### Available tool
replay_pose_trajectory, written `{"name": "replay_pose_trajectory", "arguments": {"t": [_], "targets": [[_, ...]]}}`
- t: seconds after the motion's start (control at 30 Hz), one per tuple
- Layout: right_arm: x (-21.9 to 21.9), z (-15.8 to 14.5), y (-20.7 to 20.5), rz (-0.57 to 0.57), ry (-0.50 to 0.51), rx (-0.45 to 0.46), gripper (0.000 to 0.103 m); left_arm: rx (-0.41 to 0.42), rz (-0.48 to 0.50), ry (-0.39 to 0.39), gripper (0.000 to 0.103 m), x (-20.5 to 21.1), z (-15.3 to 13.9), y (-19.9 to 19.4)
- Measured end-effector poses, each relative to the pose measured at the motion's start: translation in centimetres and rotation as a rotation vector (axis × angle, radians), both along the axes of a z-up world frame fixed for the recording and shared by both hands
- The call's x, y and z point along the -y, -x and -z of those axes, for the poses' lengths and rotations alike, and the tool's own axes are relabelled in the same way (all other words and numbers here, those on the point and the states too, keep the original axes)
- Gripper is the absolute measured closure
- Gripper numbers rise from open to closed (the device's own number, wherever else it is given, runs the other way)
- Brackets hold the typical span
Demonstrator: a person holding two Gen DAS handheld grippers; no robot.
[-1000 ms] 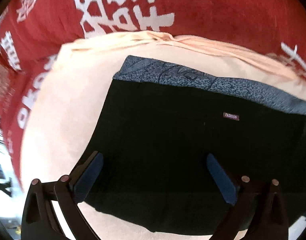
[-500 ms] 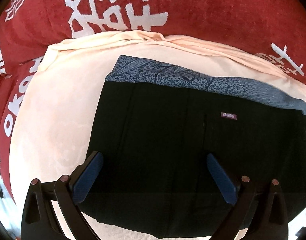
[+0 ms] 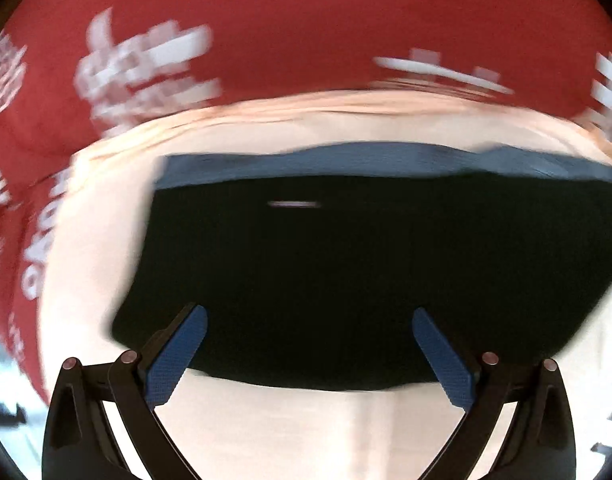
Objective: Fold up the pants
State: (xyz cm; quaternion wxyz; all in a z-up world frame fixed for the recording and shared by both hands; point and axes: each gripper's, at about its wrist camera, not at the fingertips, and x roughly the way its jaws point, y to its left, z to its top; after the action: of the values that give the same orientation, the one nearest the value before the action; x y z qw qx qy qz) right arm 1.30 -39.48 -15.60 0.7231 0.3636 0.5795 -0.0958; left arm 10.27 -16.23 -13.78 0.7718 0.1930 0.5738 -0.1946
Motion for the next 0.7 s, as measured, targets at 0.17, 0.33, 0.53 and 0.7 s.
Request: {"name": "replay_pose_trajectory", "arguments": {"t": [0.17,0.33,0.53,0.7], "targets": [[3.0,-0.3,-2.0,-0.059,0.137,0.009,0.068,-0.014,0.073,-0.004,0.0,7.3,3.1,3.1],[5.2,2.7,-1.7,-0.128,0.267,-0.067,0.075,0.029,0.065,-0.031,0.0,7.8,4.8,1.9],[9.0,3.1,0.0,-0.027,0.211,-0.052,0.089,0.033,-0.044,-0.02,0.0,8.7,3.1,-2.7],[8.5,2.9,-0.3,-0.029,0.248,-0.058,0.085,0.021,-0.12,-0.047,0.0,11.7,5.7,-7.0]]}}
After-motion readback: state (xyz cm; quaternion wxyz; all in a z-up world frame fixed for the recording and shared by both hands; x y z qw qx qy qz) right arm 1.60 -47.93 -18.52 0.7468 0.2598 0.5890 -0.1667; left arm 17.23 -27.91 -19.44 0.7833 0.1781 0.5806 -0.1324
